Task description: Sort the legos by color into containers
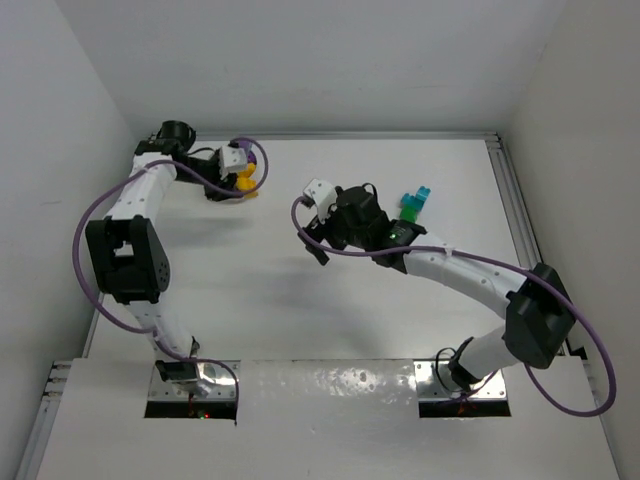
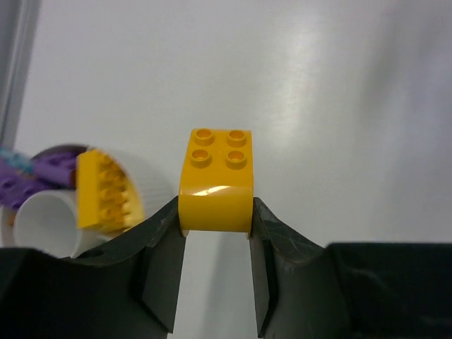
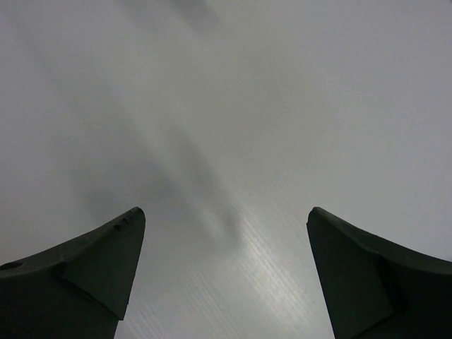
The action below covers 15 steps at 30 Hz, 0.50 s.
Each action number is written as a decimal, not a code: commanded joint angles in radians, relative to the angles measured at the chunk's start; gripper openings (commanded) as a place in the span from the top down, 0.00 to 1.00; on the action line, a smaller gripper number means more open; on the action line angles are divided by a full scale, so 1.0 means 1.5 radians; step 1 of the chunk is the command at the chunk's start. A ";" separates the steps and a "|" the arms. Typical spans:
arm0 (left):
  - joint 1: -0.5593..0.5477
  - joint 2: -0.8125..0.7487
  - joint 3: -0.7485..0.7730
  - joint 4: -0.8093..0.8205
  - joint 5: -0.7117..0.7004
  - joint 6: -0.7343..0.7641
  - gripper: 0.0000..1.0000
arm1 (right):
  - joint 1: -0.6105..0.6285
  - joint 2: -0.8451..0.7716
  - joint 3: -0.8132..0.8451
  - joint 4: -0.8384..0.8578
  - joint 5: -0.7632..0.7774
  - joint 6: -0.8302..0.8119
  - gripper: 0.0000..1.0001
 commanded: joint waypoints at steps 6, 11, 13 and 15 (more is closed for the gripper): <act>-0.030 -0.146 -0.051 -0.311 0.197 0.369 1.00 | -0.024 0.050 0.093 0.116 -0.236 -0.119 0.05; -0.073 -0.165 -0.059 -0.311 0.214 0.311 1.00 | -0.023 0.099 0.090 0.226 -0.259 -0.120 0.06; -0.080 -0.174 -0.068 -0.311 0.210 0.304 1.00 | -0.024 0.110 0.096 0.262 -0.249 -0.113 0.06; -0.087 -0.180 -0.083 -0.310 0.208 0.303 1.00 | -0.024 0.128 0.106 0.272 -0.259 -0.118 0.06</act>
